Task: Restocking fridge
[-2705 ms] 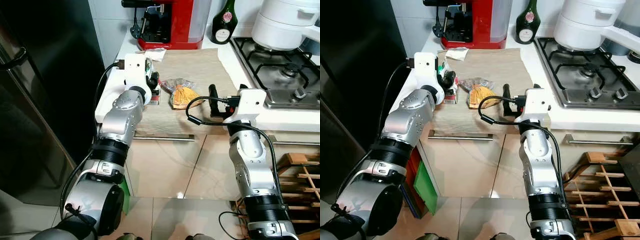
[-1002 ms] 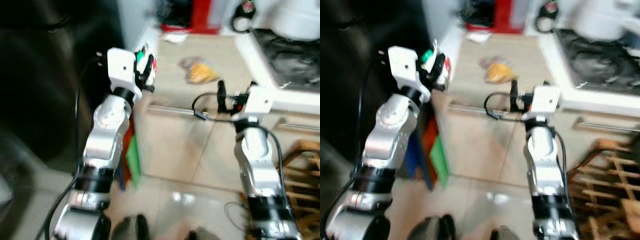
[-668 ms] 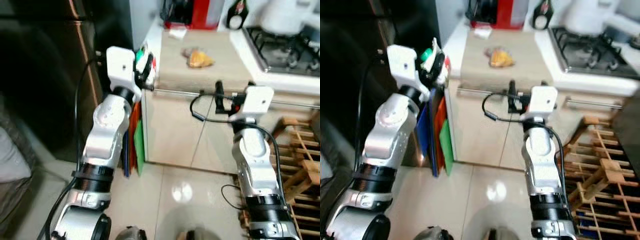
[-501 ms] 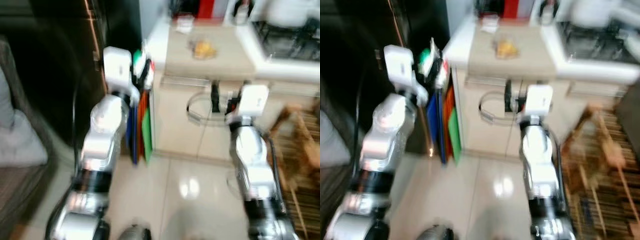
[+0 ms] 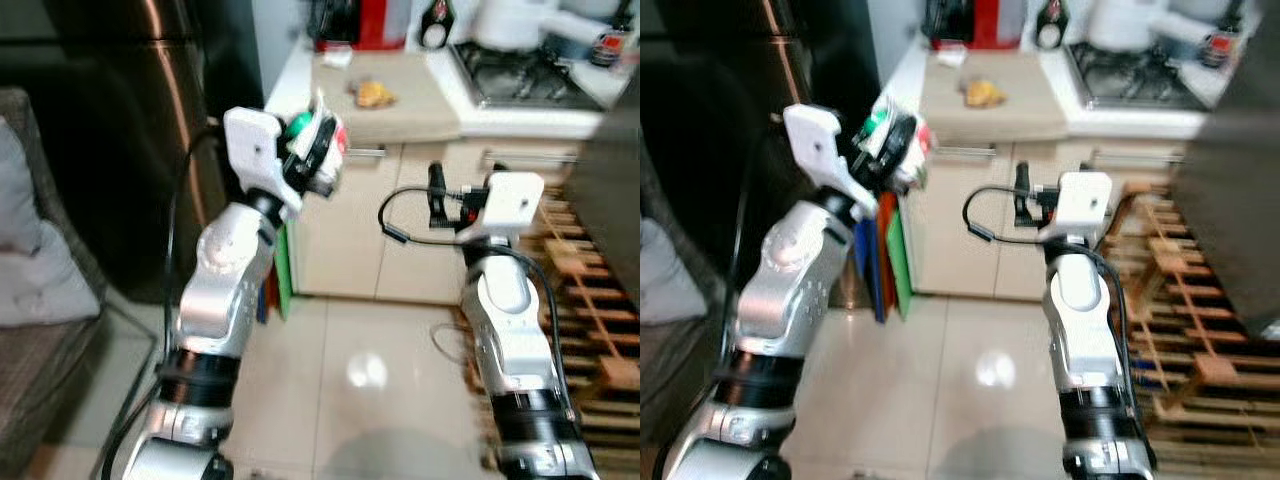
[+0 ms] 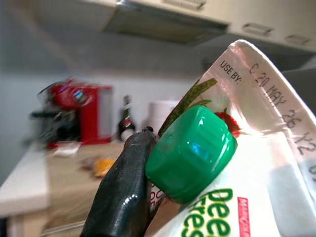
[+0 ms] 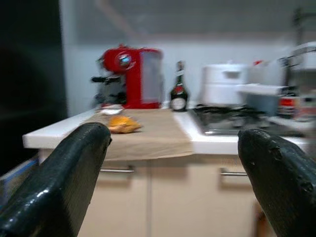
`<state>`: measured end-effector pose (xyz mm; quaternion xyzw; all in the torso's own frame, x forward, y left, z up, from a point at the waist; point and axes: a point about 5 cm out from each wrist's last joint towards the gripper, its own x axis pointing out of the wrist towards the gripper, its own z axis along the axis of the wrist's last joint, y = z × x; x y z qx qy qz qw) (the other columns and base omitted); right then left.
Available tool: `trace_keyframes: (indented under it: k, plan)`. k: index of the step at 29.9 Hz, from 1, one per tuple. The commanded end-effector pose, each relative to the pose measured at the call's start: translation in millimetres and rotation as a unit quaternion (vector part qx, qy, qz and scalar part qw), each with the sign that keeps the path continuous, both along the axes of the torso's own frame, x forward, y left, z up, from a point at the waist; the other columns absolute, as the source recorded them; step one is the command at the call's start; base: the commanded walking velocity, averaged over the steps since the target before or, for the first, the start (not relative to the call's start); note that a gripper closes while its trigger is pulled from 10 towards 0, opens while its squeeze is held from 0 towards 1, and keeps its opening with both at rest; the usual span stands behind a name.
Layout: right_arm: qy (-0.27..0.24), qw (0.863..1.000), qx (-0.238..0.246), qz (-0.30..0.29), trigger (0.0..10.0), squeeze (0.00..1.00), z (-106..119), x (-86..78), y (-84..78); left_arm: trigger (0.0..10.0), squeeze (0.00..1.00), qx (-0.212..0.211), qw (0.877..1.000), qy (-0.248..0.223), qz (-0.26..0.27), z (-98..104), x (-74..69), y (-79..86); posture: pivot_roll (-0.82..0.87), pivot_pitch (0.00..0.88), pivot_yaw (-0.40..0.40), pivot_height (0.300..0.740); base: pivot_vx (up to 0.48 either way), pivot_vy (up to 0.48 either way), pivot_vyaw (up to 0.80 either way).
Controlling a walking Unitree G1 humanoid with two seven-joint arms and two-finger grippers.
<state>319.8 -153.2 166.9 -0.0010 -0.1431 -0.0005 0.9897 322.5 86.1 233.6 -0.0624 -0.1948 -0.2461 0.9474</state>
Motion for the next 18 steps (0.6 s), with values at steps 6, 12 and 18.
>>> trace_keyframes:
  k: [6,12,18]
  plan:
    - [0.0,1.0,0.002,-0.005,10.0,0.0,1.7,1.2,-5.5,10.0,0.0,-0.002,1.0,-0.009,-0.027,3.1,-5.3,-5.9,-0.12,0.0,0.05,0.74,0.0,-0.472,0.0]
    - [0.001,1.0,0.003,-0.004,10.0,0.0,1.3,1.3,-5.0,10.0,0.0,-0.002,1.0,-0.006,-0.028,2.5,-5.2,-5.6,-0.12,0.0,0.049,0.74,0.0,-0.472,0.0]
    - [0.004,1.0,0.003,-0.003,10.0,0.0,0.0,1.1,-4.9,10.0,0.0,0.0,1.0,-0.004,-0.03,1.8,-5.3,-5.9,-0.12,0.0,0.05,0.74,0.0,-0.472,0.0]
